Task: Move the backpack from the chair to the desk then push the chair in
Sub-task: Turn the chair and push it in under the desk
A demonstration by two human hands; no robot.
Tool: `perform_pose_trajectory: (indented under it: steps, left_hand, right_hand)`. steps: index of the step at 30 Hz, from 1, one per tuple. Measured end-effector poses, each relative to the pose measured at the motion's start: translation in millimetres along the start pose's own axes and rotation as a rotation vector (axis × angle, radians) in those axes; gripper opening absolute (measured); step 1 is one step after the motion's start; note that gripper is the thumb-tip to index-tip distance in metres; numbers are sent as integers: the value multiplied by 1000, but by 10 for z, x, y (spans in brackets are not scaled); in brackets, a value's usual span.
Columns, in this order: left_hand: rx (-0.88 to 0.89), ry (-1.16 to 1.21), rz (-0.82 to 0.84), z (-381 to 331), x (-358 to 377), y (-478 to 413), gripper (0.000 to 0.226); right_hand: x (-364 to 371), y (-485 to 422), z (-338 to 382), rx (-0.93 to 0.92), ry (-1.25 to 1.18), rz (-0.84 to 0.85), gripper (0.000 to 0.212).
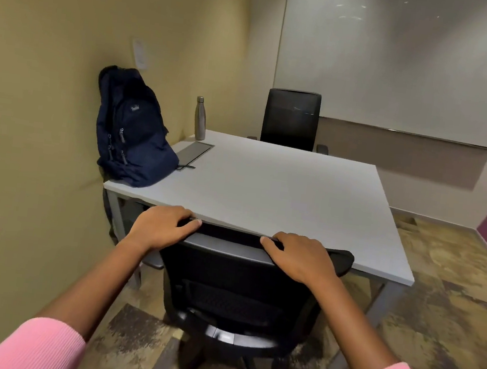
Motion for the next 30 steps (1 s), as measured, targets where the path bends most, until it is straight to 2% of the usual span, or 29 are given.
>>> perform_pose_trajectory:
  steps: [7, 20, 24, 30]
  left_hand:
    - [86, 1, -1, 38, -31, 136, 42]
    - [105, 42, -75, 43, -134, 618, 40]
    - [134, 75, -85, 102, -194, 696, 54]
    - [97, 96, -77, 244, -220, 568, 54]
  right_hand:
    - [-25, 221, 204, 69, 31, -51, 49]
    - [-103, 707, 485, 58, 6, -128, 43]
    - [-99, 743, 595, 70, 24, -150, 47]
    - [-177, 706, 662, 110, -7, -280, 41]
Point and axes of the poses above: each hand's wrist, its own y-axis away from the middle knuckle, its own x-axis out of the palm, z = x × y, the point moved 10 cm from there along -y, towards the middle knuckle, and after that the axes turned 9 degrees about -x, right-handed, at the moved point
